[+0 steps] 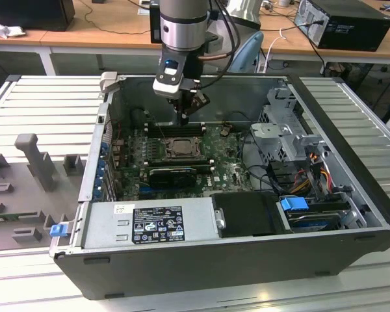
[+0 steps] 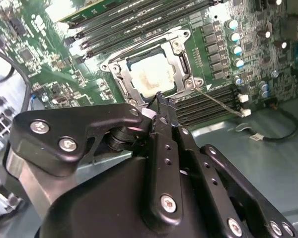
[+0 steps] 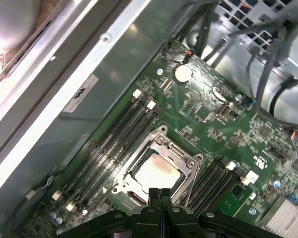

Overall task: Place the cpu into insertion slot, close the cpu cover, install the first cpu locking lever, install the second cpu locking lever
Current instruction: 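Install the first cpu locking lever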

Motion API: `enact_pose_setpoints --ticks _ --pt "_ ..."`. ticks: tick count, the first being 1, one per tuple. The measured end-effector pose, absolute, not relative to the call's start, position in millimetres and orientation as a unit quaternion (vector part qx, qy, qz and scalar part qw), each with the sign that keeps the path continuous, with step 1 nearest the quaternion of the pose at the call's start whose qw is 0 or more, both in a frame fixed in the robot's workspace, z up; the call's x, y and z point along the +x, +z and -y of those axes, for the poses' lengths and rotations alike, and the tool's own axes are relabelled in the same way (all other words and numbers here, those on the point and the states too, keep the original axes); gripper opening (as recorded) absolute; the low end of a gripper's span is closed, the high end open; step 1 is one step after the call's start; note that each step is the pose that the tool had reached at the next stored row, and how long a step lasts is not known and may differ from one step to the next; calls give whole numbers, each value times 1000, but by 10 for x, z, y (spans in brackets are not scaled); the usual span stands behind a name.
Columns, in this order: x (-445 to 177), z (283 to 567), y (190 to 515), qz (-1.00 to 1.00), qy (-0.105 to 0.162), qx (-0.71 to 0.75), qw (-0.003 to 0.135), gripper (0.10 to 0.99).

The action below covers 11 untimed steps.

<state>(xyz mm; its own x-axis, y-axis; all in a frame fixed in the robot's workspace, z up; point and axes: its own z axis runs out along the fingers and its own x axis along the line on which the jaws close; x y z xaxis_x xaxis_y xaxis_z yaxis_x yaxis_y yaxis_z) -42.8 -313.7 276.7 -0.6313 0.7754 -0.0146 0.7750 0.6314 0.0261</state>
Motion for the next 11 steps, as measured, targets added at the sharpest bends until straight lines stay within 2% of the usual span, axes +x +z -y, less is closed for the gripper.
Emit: enact_pose_setpoints --ticks 11 --pt "-428 3131 2766 -936 10 353 11 106"
